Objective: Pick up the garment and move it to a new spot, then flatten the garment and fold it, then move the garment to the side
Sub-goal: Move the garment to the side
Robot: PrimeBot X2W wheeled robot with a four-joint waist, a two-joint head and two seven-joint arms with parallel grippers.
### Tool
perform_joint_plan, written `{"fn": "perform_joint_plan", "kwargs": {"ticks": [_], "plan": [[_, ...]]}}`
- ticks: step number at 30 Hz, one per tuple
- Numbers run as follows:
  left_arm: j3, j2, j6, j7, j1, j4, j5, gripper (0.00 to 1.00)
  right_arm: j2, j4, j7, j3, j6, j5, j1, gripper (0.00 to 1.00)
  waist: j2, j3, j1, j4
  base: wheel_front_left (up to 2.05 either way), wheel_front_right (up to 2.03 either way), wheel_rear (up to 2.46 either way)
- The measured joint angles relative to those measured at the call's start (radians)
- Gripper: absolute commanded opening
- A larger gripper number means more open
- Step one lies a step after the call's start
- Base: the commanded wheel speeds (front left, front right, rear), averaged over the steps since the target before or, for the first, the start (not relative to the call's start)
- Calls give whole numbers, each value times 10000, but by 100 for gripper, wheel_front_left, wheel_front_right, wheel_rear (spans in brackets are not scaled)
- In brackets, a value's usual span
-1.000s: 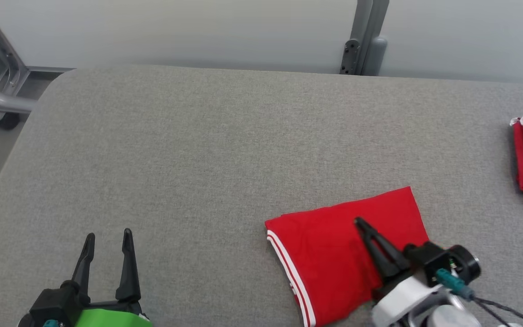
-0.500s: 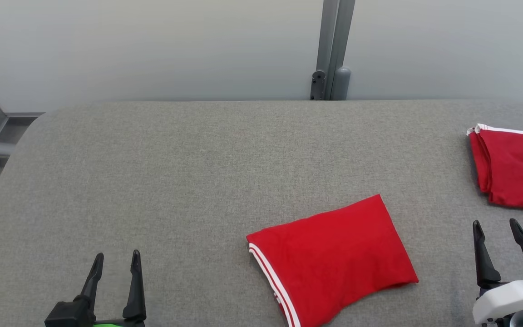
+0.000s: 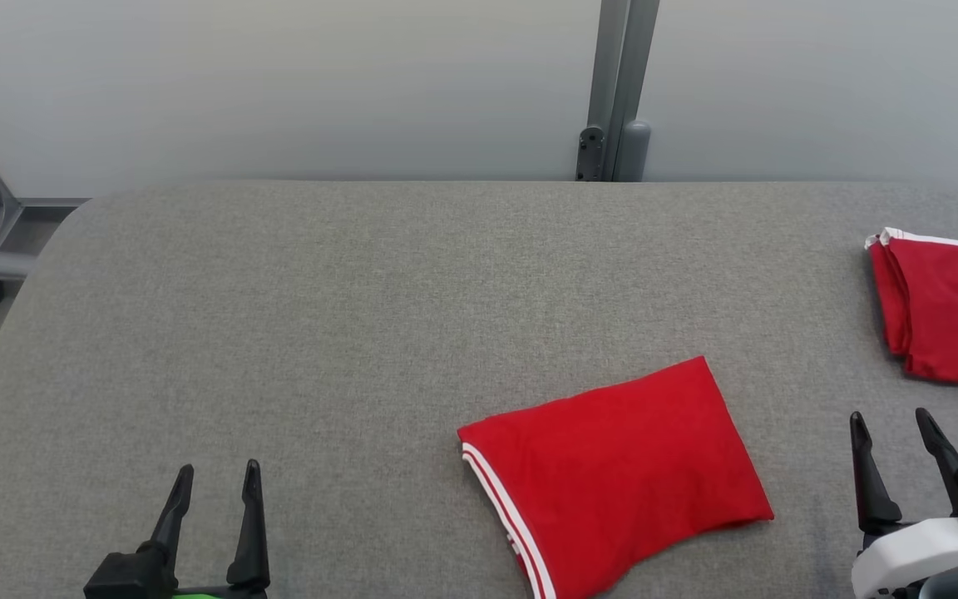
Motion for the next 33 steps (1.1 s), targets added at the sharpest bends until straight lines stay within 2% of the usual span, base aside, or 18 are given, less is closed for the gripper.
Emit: {"fn": "perform_joint_plan", "kwargs": {"ticks": [3,5,7,10,15,19,26,27,28,33], "plan": [[-15,0,-2,0,-11,-13,-27,100,-10,-75,0,134,0,157,-13,100,0,37,0,64,0,0,0],[-29,0,-2,0,-43,-23,-48,100,-21,21,48,558,0,752,-85,100,0,78,0,121,0,0,0],[-58,0,-2,0,-82,-71,-79,100,-326,69,945,1595,6,1695,-249,100,0,164,0,176,0,0,0],[-140,4,-4,0,-255,-100,-136,100,-1026,-23,2796,2527,6,3020,-876,100,0,409,0,238,0,0,0],[-368,0,-12,0,-602,-102,-259,100,-2017,224,5256,3020,0,3591,-1911,100,0,929,0,389,0,0,0],[-343,2,13,0,-776,-21,-242,100,-2034,518,6412,3335,0,4103,-2433,100,0,1312,0,596,0,0,0],[-347,2,13,2,-1170,-4,-267,100,-1994,1091,6938,3563,0,4644,-3000,100,0,1838,0,1017,0,0,0],[-345,2,13,2,-1200,-12,-274,100,-1992,1114,7078,3630,-2,4828,-3077,67,0,1904,0,1065,0,0,0],[-351,2,13,2,-1226,-15,-320,100,-2008,1080,7156,3708,-4,5083,-3136,0,-1,1963,0,1096,0,0,0],[-430,2,36,0,-1370,-94,-512,100,-2291,803,7275,3916,0,6247,-3484,0,0,2238,0,1092,0,0,0]]}}
